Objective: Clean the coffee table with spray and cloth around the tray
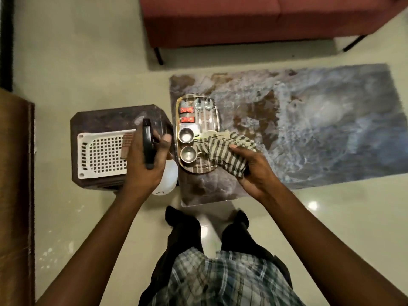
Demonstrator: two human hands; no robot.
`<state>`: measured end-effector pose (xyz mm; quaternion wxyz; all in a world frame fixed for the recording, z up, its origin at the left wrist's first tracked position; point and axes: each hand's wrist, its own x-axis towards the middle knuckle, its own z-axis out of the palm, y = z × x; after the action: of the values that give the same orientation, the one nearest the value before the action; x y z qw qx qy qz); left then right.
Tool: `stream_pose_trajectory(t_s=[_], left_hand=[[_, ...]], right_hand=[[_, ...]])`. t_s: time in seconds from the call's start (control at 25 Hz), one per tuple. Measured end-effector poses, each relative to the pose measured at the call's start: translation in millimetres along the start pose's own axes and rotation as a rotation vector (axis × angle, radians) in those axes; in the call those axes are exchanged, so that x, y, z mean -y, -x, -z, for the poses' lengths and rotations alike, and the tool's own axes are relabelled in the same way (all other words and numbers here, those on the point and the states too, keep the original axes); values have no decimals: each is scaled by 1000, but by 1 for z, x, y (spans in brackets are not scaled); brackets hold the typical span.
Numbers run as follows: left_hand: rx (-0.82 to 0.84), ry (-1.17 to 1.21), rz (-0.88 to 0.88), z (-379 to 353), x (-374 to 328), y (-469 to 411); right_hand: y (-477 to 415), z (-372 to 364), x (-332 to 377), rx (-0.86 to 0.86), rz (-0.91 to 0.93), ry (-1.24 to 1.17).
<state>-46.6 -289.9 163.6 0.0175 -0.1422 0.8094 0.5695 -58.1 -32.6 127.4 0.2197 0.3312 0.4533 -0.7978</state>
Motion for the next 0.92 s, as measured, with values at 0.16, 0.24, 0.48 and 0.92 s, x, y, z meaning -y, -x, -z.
stream_pose_trajectory(t_s=[0.16,0.24,0.48,0.92], left_hand=[[84,39,-59,-83,-42,23],[127,32,-93,-121,-61,37],[204,117,-62,-273,-131,108],[362,262,-3,-507,-220,130]], right_hand=[[30,86,34,-47,62,-154],[47,122,50,-43,102,-164],[105,276,115,-78,217,-185],[156,469,225,-189,350,-316]])
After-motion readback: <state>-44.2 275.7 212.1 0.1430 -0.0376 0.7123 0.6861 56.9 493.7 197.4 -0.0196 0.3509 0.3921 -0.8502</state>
